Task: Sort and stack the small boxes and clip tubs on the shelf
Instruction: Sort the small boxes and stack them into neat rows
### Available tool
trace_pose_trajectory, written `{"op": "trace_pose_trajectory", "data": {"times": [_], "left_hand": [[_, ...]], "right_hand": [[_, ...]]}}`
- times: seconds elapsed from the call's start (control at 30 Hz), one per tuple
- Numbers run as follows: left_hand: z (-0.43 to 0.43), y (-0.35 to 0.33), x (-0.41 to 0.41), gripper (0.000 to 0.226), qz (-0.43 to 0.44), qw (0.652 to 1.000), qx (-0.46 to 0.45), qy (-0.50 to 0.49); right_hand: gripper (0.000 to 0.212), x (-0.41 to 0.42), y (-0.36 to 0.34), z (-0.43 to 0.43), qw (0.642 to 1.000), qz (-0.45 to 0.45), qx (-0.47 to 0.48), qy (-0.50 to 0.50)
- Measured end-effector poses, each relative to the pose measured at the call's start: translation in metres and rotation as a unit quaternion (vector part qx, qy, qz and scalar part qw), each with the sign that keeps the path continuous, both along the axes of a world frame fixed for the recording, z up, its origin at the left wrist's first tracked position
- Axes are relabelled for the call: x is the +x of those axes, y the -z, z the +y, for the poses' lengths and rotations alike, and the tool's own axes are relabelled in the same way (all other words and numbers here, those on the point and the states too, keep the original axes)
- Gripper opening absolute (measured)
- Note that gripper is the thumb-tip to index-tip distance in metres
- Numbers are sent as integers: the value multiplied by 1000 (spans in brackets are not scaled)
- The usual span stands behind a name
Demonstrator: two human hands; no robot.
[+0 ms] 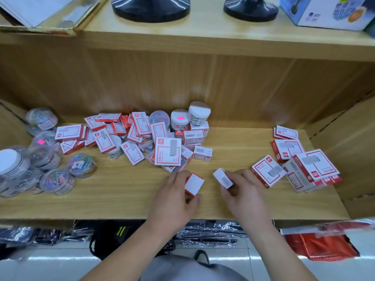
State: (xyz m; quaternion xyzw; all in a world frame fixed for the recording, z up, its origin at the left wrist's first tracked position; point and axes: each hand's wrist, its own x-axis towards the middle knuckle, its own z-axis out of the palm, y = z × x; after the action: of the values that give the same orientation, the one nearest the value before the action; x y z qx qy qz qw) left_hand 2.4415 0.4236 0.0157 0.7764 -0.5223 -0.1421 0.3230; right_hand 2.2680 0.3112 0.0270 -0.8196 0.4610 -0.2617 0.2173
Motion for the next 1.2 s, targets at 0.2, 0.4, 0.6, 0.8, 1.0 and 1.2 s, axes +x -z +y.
{"op": "trace_pose_trajectory", "data": {"times": [0.2, 0.4, 0.6, 0.8, 1.0, 1.2], "left_hand": [[16, 6, 14, 51, 59, 998, -35, -9], [15, -2, 12, 46, 55, 998, -29, 13], [53, -16, 21, 42, 71, 990, -72, -100], [126, -16, 64, 41, 87, 948, -97, -290], [186, -5, 115, 39, 79, 917, -100, -379], [205, 9, 165, 37, 71, 936, -103, -330]], "right_hand": [[47, -12, 8, 3, 999, 9, 14, -35], [33, -1, 0, -1, 993, -27, 102, -44], [31, 33, -12, 20, 980, -85, 157, -90], [46, 118, 5, 70, 950, -71, 211, -221], [45, 204, 10, 119, 932, -54, 206, -295], [48, 266, 10, 144, 944, -62, 205, -250]]}}
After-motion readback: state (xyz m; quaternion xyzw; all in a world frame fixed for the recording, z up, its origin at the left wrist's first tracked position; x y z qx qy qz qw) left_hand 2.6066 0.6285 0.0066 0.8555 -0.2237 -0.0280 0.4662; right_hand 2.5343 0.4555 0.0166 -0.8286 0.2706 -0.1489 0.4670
